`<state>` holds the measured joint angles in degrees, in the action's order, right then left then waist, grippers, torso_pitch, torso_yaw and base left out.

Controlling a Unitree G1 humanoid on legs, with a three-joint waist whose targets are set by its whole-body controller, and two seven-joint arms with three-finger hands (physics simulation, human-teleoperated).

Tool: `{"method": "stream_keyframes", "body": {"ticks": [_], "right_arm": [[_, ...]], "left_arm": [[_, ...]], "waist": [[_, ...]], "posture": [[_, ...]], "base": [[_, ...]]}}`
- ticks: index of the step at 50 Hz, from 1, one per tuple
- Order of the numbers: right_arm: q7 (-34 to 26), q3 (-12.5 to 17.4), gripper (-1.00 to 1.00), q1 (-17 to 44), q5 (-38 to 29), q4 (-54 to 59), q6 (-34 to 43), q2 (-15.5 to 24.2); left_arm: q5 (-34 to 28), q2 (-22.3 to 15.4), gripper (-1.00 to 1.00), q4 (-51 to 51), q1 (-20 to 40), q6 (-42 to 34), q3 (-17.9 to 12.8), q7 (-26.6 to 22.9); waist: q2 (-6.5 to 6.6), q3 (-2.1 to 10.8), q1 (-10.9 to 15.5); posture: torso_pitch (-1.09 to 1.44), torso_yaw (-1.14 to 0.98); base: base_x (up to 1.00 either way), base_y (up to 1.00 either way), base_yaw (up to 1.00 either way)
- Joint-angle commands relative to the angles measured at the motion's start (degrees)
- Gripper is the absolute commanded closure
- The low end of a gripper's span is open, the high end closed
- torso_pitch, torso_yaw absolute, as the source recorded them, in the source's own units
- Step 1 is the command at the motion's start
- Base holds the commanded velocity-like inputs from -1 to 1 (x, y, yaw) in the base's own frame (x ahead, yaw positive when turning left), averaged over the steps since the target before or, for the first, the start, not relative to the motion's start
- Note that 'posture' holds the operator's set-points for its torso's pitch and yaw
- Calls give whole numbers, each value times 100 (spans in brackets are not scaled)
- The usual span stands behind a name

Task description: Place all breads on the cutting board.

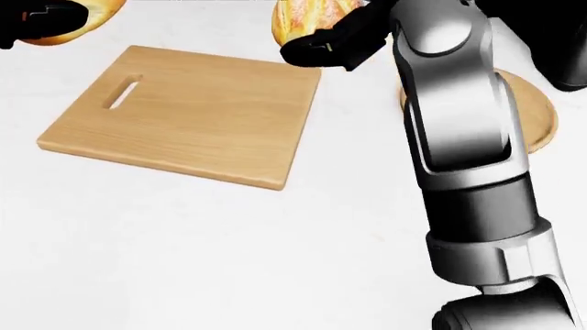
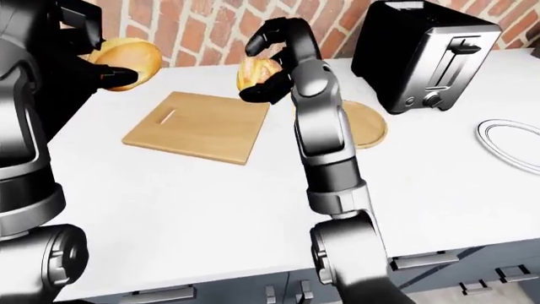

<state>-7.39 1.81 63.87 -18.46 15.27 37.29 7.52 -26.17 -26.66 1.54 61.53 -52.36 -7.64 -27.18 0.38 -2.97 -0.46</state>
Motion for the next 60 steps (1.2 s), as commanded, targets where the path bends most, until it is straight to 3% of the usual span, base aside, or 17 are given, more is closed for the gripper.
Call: {"method": "stream_keyframes", "body": {"ticks": [1,13,25,43,53,56,60], "right_arm": [[252,57,100,312,72,183,-558,46],[712,27,100,825,332,2233,-1833,-53],[769,68,100,1223,596,3976,-3062,-139],[336,-91,100,1139,632,4516,-4002,-620],[316,-100,100,1102,571,4657,-4140,-697],[316,-98,49,1082,562,4662,-4159,-703],[304,-105,18,1034,532,4700,-4213,-711]], "left_arm": [[-38,-80,100,126,198,136,-70,42],[-36,-63,100,12,265,199,-53,58],[-78,-57,100,-12,320,188,-27,11],[-88,-9,100,-39,226,273,-48,46],[-56,-30,100,-52,207,294,-66,69],[-55,-33,100,-7,181,272,-67,61],[-46,-32,100,-20,181,286,-65,69]], "waist": [[39,181,-10],[56,181,-1],[81,192,-5],[97,206,-11],[102,220,-3],[102,223,-2],[102,227,-1]], "posture": [[0,0],[0,0],[0,0],[0,0],[0,0],[0,0],[0,0]], "base": [[0,0,0],[0,0,0],[0,0,0],[0,0,0],[0,0,0],[0,0,0],[0,0,0]]}}
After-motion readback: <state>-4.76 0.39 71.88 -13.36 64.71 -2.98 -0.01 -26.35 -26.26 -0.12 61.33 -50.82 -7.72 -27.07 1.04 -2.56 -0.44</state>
